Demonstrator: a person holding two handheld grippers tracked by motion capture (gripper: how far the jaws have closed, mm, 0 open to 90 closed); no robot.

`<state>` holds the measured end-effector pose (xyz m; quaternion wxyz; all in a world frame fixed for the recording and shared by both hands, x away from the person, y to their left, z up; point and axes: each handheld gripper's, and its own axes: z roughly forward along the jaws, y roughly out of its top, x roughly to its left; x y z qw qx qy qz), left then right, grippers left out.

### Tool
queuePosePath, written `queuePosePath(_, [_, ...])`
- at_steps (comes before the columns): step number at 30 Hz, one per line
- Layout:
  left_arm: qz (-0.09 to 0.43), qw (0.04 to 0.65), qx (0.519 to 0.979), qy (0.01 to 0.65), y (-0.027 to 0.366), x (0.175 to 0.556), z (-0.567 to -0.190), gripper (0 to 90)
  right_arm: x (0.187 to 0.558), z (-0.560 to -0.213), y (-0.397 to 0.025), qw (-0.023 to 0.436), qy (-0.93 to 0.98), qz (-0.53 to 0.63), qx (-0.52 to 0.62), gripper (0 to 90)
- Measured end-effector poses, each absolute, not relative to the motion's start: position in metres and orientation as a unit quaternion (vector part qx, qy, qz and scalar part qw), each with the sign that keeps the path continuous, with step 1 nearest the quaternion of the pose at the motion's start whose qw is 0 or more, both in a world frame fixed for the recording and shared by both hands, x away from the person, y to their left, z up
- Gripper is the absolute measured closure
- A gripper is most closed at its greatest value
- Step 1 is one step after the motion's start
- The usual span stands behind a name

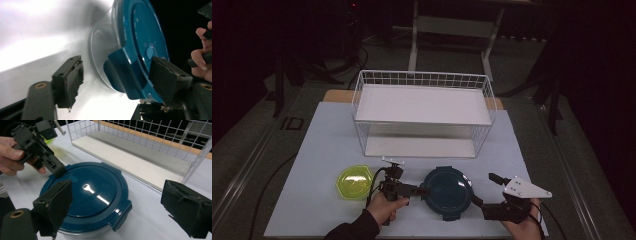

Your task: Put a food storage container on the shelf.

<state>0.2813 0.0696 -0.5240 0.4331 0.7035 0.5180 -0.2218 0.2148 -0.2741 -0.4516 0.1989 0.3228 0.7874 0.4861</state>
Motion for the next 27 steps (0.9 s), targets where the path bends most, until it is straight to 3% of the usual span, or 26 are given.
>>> queuePosePath(5, [-0.247,0.438,0.689,0.521,0.07,0.281,-0.525,42.4,0.215,-0.452,-0.275,0.196,0.788,0.485,0.324,10.1])
queuePosePath(11, [-0.286,0.437,0.674,0.522,0.07,0.283,-0.528,49.7,0.216,-0.453,-0.275,0.192,0.791,0.481,0.327,11.4])
queuePosePath(15, [-0.285,0.44,0.679,0.515,0.07,0.283,-0.528,50.1,0.219,-0.458,-0.276,0.179,0.792,0.476,0.339,13.5])
queuePosePath(27, [-0.258,0.453,0.706,0.48,0.07,0.28,-0.525,50.2,0.235,-0.473,-0.288,0.071,0.79,0.446,0.414,21.5])
